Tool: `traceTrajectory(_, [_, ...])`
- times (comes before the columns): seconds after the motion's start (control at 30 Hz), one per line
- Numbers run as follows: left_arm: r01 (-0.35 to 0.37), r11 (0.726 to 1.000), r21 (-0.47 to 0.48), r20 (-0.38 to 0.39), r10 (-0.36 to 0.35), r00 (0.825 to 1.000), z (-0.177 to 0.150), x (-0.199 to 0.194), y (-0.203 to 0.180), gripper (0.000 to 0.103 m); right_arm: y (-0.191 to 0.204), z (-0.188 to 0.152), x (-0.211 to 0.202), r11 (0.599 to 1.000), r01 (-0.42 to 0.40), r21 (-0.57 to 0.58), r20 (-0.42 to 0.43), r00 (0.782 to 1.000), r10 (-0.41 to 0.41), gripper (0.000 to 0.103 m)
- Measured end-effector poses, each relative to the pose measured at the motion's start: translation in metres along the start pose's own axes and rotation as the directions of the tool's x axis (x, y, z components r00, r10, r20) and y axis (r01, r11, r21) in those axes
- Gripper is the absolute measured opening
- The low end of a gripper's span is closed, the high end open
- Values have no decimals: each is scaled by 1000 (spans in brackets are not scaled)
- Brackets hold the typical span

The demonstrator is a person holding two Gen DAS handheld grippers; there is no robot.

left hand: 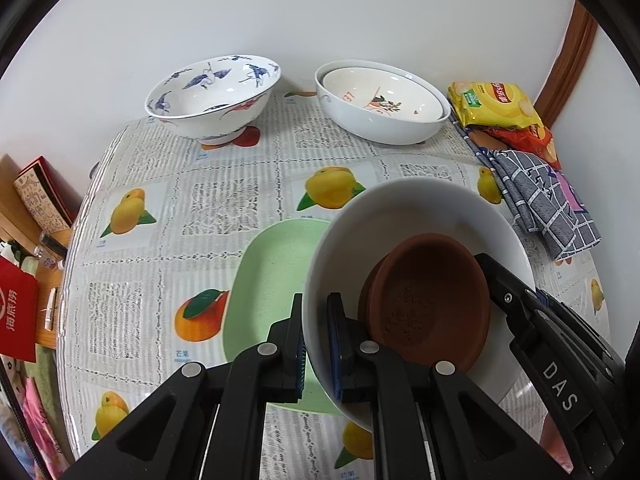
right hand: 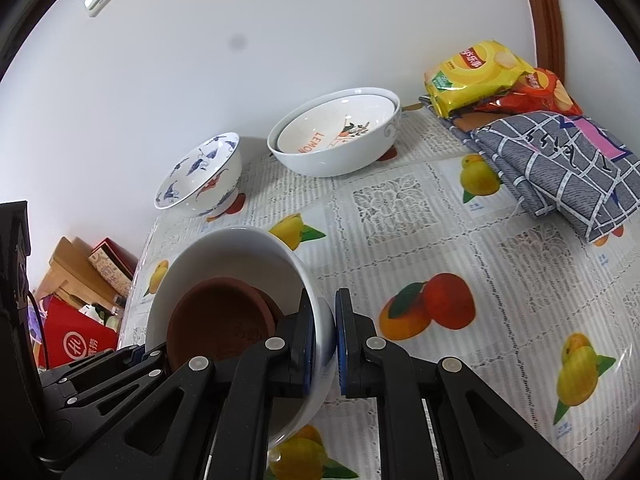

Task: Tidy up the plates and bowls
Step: 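Lift the white bowl with both tools and carry it over the green plate, then lower the white bowl onto the green plate and open both tools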

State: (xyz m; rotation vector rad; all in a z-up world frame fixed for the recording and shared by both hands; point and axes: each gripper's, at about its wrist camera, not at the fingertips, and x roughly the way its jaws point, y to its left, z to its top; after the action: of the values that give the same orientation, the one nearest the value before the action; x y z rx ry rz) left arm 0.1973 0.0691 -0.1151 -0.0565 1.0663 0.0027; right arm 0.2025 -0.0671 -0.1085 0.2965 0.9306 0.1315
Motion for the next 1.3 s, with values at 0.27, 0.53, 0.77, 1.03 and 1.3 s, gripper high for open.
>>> traceTrajectory(0.27, [-19, 1000, -18, -9, 19, 1000, 2, 4, 17, 10, 13, -2, 13, 1000, -30, -4, -18, 999, 30, 10])
traceTrajectory(0.53, [-33, 999, -30, -19, 33, 999, 4, 13, 33, 10, 26, -4, 27, 999, -42, -26, -34, 999, 41, 10])
traceTrajectory(0.77, [-33, 999, -34, -58, 31, 998, 0, 34, 38, 10, 25, -9, 45, 999, -38, -31, -74, 997, 36, 10])
traceTrajectory(1.03, [-19, 1000, -21, -63, 18, 998, -3, 41, 39, 11, 22, -15, 56, 998, -39, -52, -91, 995, 34, 10])
traceTrajectory(1.3, [-10, 1000, -23, -69, 9, 998, -4, 41, 40, 13, 22, -16, 57, 997, -43, -64, -81, 996, 38, 10])
